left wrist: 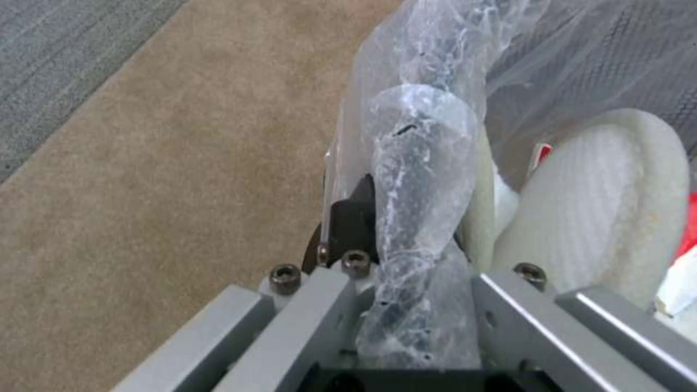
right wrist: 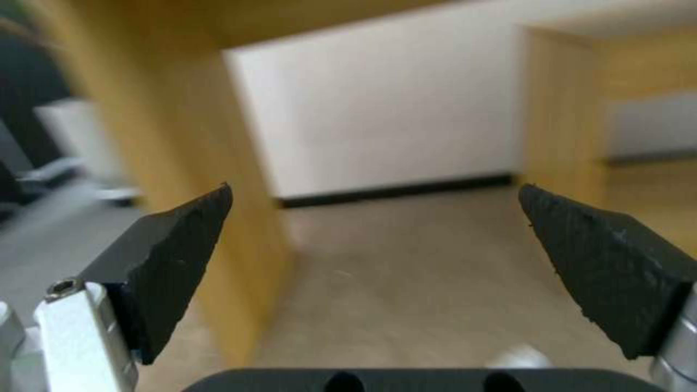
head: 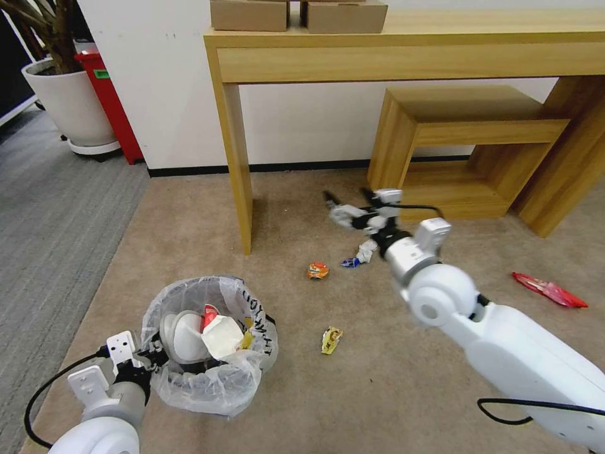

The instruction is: Pick up the trash bin and place the garbage on the floor into it.

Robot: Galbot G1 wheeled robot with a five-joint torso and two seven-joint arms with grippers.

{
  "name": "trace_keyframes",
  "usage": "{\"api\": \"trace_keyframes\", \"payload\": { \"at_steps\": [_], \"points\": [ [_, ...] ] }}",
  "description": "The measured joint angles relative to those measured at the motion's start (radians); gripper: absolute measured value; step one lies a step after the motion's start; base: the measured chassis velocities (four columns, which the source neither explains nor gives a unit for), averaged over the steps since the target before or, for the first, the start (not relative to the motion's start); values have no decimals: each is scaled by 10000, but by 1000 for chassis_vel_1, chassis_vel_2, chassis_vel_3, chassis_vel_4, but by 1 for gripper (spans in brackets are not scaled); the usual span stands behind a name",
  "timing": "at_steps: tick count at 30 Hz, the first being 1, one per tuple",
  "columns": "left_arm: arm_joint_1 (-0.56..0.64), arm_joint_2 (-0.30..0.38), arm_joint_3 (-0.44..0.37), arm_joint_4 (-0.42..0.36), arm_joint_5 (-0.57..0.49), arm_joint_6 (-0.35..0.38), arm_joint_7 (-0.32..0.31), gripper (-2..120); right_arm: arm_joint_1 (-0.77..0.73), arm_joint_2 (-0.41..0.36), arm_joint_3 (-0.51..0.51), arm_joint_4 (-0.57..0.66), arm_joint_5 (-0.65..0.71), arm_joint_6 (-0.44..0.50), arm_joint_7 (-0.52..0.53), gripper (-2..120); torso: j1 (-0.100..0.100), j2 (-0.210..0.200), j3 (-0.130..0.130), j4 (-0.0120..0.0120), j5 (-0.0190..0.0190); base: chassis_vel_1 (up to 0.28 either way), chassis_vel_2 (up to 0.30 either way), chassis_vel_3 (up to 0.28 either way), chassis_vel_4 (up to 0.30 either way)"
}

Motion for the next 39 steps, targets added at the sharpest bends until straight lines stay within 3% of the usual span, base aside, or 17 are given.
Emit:
{"api": "trace_keyframes", "payload": {
  "at_steps": [6,21,27,30,35,39],
  "points": [
    [48,100,-66,-35,-56,37,-15,1,-1739,155,1412,-163,-435,-264,558,100,0,0,0,-3,3,0,0,0,0],
    [42,164,162,12,-33,47,6,1,-3530,193,2790,315,-297,-429,748,100,0,0,0,-1,-1,0,0,0,0],
    [29,230,242,20,-39,40,26,1,-4049,323,2764,400,-137,-761,1093,100,0,0,0,-2,-2,0,0,0,0],
    [21,273,213,20,-78,22,39,1,-4360,627,2267,196,63,-1093,1464,100,0,-1,0,-1,-1,0,0,0,0],
    [63,329,182,17,-115,-3,45,1,-4157,1072,1697,-244,375,-1423,1882,100,-1,-1,0,-3,1,0,0,0,0],
    [89,339,175,18,-119,-38,46,1,-3659,1560,1184,-625,1149,-2017,2799,100,0,-2,1,0,-1,0,0,0,0]
  ]
}}
